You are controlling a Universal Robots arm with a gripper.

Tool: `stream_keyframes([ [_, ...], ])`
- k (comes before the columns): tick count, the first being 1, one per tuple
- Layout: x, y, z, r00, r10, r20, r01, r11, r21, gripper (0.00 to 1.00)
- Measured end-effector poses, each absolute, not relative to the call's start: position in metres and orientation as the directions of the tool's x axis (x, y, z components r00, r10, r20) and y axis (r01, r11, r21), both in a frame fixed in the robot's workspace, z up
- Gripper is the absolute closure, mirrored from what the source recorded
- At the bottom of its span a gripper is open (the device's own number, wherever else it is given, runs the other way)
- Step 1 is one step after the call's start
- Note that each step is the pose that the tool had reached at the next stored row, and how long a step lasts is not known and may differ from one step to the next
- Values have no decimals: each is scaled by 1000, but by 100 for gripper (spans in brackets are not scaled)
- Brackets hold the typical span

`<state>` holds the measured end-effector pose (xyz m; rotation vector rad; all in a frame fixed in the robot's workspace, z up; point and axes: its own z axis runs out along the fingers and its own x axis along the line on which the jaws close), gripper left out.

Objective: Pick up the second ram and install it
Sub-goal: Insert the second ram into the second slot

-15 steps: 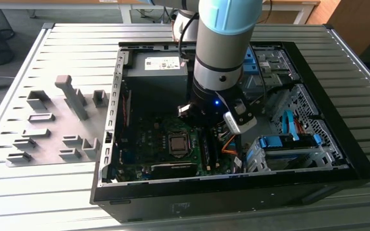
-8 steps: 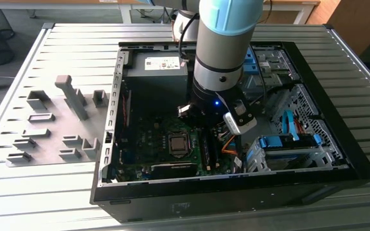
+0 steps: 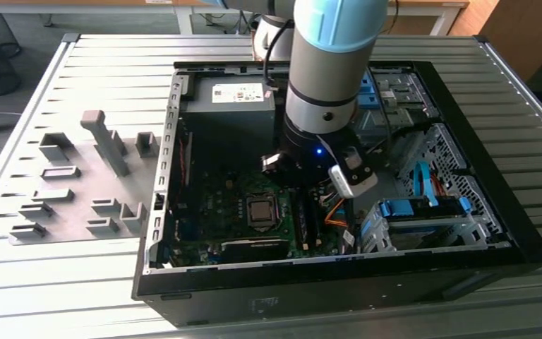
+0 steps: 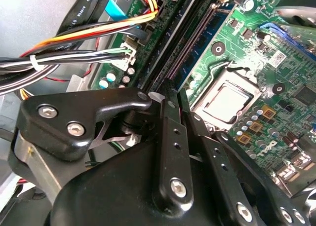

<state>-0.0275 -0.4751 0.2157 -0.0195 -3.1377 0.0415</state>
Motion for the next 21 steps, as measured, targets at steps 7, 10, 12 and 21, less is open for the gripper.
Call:
stream_keyframes([
  [7, -26, -475, 214, -1000, 15, 3, 14, 1000, -27, 86],
  [10, -26, -475, 213, -1000, 11, 4, 11, 1000, -27, 86],
  [12, -27, -475, 213, -1000, 10, 3, 10, 1000, -26, 86],
  [21, -27, -475, 212, -1000, 10, 3, 10, 1000, -26, 86],
])
